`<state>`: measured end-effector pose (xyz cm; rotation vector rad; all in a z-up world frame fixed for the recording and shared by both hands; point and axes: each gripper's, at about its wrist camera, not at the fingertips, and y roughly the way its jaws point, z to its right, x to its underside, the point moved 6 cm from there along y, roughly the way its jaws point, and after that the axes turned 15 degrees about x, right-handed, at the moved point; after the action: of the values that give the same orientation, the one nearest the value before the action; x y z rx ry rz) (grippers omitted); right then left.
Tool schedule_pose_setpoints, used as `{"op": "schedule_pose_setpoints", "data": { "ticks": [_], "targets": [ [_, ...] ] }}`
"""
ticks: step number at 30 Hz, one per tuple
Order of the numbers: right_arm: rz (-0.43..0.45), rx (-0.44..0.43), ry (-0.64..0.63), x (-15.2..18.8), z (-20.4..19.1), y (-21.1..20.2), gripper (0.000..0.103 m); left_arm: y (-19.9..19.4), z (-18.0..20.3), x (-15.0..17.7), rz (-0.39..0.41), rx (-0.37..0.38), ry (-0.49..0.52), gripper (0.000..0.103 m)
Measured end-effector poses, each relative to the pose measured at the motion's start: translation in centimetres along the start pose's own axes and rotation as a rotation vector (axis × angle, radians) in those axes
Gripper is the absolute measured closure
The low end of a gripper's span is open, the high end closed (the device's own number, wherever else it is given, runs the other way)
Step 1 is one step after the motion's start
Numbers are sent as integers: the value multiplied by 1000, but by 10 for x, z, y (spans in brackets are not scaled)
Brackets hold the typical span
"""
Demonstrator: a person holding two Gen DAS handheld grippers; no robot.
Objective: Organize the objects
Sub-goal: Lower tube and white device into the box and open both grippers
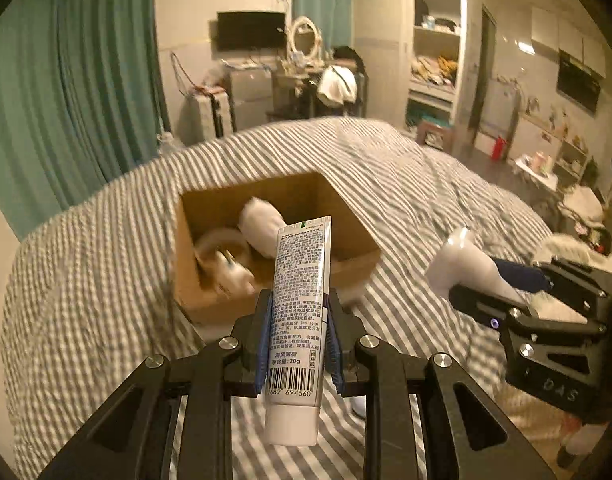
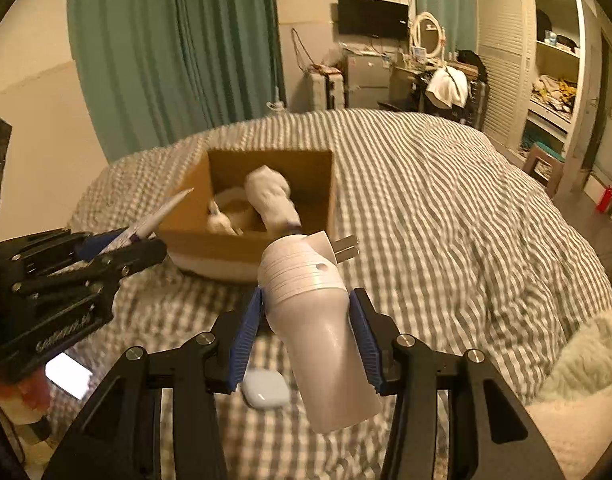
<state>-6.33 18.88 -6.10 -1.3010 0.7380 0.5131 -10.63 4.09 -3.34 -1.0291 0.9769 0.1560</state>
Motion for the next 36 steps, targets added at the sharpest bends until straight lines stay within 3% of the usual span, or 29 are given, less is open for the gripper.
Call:
{"op": "schedule_pose_setpoints", "data": {
  "ticks": [9, 19, 27, 30, 36],
  "targets": [
    [46, -40, -13, -69, -22, 18, 58, 12, -44, -55, 55, -52, -29, 79],
    [29, -54, 3, -132, -33, 85, 58, 73, -95, -85, 27, -119, -62, 79],
    [-40, -76, 34, -143, -39, 154, 58, 127, -118, -87, -32, -148, -70, 79],
    [-64, -69, 33, -140, -40, 175, 58, 141, -120, -80, -55, -127, -77, 79],
    [-74, -86, 41, -134, -50, 189, 57, 156, -120, -68, -86, -108, -85, 79]
  ]
}}
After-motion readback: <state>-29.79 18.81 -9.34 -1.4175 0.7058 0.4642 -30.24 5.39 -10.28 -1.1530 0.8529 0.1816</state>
